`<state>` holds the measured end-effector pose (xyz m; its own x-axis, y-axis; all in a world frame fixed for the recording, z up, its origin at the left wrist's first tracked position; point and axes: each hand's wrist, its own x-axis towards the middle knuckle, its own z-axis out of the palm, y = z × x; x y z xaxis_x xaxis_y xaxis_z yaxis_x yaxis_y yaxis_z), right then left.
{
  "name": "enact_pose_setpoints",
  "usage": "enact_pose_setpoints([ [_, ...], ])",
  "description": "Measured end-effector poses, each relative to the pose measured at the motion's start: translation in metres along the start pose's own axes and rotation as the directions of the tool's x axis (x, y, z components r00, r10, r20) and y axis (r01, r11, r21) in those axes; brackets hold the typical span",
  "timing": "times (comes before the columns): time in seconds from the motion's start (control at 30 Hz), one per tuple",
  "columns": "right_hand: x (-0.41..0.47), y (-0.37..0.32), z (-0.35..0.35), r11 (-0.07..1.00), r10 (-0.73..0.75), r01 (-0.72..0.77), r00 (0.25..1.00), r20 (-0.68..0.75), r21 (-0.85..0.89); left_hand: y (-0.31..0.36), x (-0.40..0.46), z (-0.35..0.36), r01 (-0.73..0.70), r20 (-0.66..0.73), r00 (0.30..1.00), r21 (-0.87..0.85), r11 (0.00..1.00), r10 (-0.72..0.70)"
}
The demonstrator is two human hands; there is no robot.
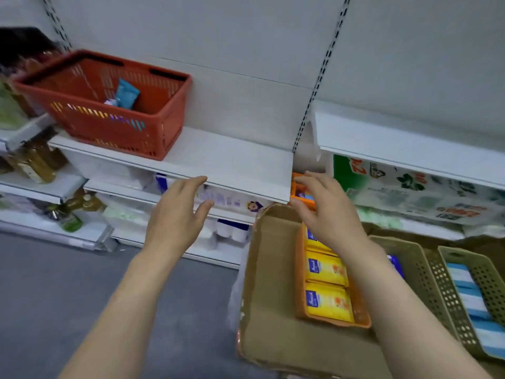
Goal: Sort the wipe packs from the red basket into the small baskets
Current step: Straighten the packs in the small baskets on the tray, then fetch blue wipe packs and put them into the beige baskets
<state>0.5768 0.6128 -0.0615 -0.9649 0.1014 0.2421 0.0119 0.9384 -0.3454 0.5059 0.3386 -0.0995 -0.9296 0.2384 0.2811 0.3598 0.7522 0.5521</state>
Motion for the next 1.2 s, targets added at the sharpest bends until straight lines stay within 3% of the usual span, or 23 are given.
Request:
enact_pose_setpoints([
  [0.17,-0.014,-0.102,0.057,0.991,0.064,-0.059,0.997,-0.036,0.122,-0.087,-0.009,-0.063,-0.044,0.111,0.993,0.029,0.999,0.04],
  [0.47,0.062,-0.225,0.119,0.991,0.011,-0.013,1.0,0.016,0.132,-0.21,0.038,-0.134,-0.025,0.095,0.995,0.07,0.997,0.019],
  [0.6,0.129,-0.252,0.146,0.995,-0.014,0.011,1.0,0.023,0.101,-0.255,0.085,-0.14,-0.016,0.065,0.998,0.059,0.998,0.012],
  [0.8,0.265,-0.276,0.19,0.979,-0.056,0.06,0.998,-0.026,0.196,-0.312,0.205,-0.152,-0.021,-0.016,1.0,0.049,0.999,0.022],
  [0.97,0.39,-0.284,0.217,0.977,-0.044,0.036,0.998,0.034,0.211,-0.347,0.32,-0.158,0.007,-0.03,1.0,0.057,0.998,-0.005],
  [1.1,0.473,-0.289,0.256,0.987,-0.04,0.012,0.984,0.176,0.162,-0.38,0.384,-0.146,0.073,0.042,0.996,0.049,0.996,-0.075],
  [1.2,0.526,-0.301,0.295,0.989,-0.042,-0.002,0.955,0.293,0.148,-0.408,0.416,-0.133,0.176,0.176,0.965,0.103,0.979,-0.192],
])
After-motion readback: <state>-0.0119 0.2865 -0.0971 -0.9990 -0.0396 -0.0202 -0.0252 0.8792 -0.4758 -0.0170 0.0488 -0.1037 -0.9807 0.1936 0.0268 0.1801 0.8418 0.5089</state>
